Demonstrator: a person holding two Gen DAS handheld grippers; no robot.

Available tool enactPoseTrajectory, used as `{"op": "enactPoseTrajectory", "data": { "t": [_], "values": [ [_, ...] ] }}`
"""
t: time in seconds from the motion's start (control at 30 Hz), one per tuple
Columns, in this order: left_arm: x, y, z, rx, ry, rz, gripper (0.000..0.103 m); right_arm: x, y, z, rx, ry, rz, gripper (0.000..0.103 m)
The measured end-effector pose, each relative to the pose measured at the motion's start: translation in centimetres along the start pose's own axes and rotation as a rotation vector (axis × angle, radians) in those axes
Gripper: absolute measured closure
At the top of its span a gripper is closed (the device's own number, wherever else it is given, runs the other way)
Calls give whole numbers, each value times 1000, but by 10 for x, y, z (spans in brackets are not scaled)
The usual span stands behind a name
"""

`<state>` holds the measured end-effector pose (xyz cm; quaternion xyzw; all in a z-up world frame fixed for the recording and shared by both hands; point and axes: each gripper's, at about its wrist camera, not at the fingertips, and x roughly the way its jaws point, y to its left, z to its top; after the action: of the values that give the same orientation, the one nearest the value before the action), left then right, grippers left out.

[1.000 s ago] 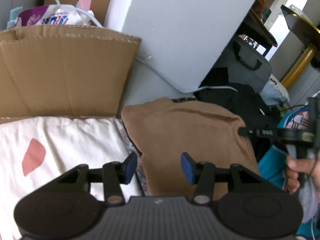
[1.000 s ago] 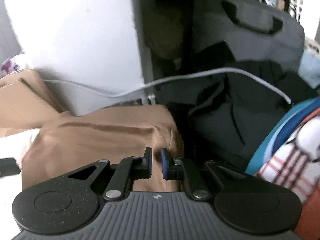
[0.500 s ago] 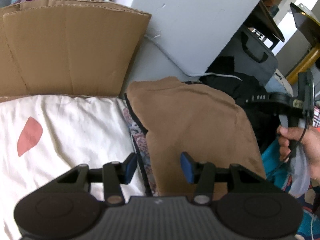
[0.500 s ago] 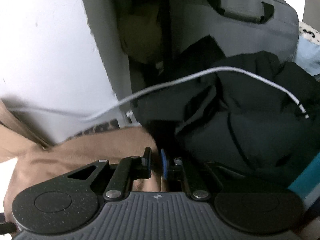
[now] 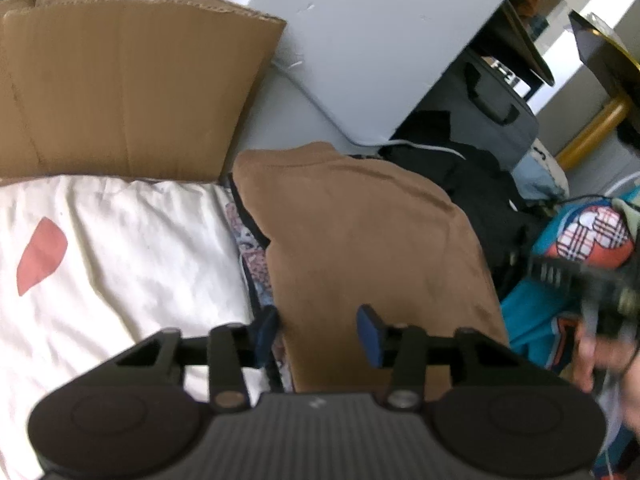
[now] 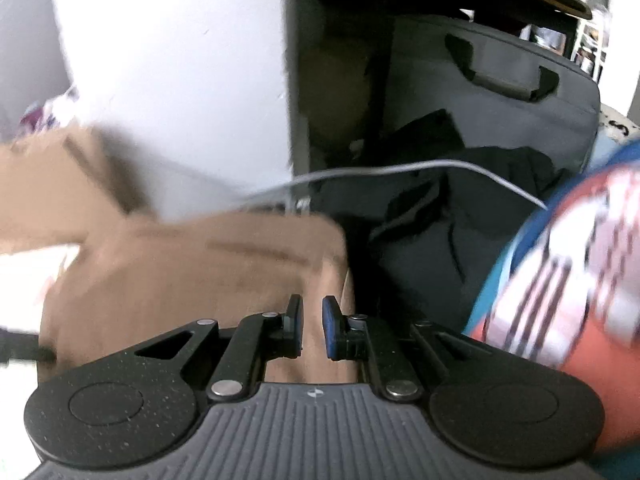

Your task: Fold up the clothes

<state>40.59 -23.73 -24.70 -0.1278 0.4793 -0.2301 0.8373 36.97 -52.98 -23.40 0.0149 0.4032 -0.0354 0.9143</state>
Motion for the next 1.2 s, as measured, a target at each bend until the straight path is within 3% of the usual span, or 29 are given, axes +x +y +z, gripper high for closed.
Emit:
{"op": "enactPoseTrajectory", "data": {
  "t": [0.27, 0.57, 0.83, 1.0, 1.07, 1.1, 1.2],
  "values": [
    [-1, 2, -8, -10, -1, 4, 68, 3, 2, -43, -46, 21, -52, 90],
    [-7, -4, -43, -3, 44, -25, 64, -7, -9, -71, -59, 19, -128, 90],
    [-10, -1, -85, -49, 98, -68, 64, -39, -9, -87, -21, -45, -76, 90],
    [-4, 4, -107, -98, 151, -106, 64, -42, -2, -104, -40, -29, -68, 90],
    [2, 9, -115, -158, 190, -128, 73, -40, -3, -112, -31, -18, -77, 89],
    [4, 11, -118, -176, 199, -137, 83, -40, -4, -116, -25, -14, -82, 89],
    [-1, 13, -123, -161, 191, -142, 96, -39, -3, -124, -26, -7, -104, 89]
  ]
}}
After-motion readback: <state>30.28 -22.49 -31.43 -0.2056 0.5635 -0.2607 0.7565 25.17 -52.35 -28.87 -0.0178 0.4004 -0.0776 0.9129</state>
